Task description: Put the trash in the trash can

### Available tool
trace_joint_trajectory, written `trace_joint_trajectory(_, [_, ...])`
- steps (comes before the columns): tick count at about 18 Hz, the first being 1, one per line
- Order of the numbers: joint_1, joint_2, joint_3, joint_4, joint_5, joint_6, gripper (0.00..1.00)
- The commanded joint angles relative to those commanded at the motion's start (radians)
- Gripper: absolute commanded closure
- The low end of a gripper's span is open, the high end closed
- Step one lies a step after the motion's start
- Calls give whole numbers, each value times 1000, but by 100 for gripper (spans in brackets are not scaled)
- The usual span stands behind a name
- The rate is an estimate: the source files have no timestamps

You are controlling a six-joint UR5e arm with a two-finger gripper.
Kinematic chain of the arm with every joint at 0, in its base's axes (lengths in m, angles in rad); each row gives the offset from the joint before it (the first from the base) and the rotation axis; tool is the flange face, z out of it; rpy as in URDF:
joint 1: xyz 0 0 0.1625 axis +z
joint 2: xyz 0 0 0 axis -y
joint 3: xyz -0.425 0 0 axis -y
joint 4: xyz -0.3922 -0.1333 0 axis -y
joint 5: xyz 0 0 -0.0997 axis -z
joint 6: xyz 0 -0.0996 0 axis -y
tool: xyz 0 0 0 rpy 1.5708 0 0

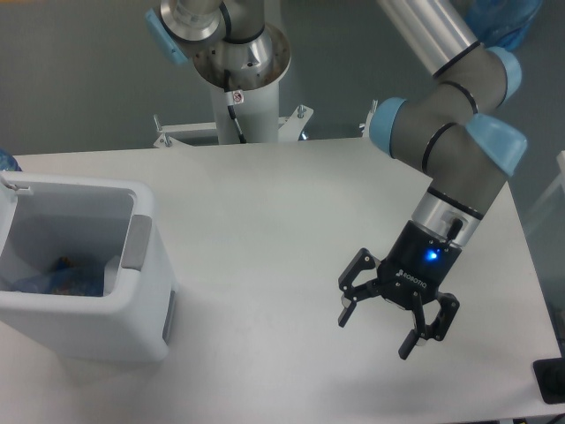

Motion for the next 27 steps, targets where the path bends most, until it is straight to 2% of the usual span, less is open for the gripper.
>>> trace_joint_trajectory(6, [3,12,3,0,-2,-2,0])
trace_joint_trajectory(8, [5,12,17,0,-2,0,0])
trace_joint_trajectory(11, [6,-3,75,-5,0,-8,0])
trace_joint_trajectory(15, [6,-27,89,-2,2,2,0])
trace_joint_trajectory(17, [3,-47,90,0,18,5,0])
trace_joint_trajectory(22, [-35,-49,77,-2,112,8,0])
trace_joint_trajectory(27, [-37,-48,78,-5,121,3,0])
